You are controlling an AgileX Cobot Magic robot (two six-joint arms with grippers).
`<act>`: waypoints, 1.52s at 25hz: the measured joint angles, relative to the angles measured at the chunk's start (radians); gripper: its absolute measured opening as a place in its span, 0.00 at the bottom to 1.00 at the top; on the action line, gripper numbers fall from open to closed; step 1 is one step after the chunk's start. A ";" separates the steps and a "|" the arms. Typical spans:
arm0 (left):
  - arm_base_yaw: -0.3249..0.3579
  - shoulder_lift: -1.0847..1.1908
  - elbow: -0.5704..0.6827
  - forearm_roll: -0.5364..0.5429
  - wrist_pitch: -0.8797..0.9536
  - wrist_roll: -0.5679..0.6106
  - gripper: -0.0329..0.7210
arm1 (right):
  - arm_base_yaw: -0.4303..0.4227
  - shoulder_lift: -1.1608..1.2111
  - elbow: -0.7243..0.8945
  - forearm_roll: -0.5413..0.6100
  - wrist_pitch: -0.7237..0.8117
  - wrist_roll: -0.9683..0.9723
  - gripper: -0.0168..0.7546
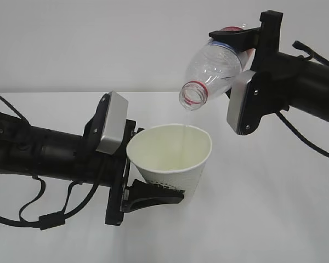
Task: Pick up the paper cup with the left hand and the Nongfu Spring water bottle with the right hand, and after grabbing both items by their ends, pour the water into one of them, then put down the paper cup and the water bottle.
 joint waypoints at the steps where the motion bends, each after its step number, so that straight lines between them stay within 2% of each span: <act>1: 0.000 0.000 0.000 0.000 0.000 0.000 0.72 | 0.000 0.000 0.000 0.000 0.000 0.002 0.65; 38: 0.000 0.000 0.000 -0.020 0.036 0.000 0.71 | 0.000 0.000 0.000 0.000 -0.004 0.002 0.65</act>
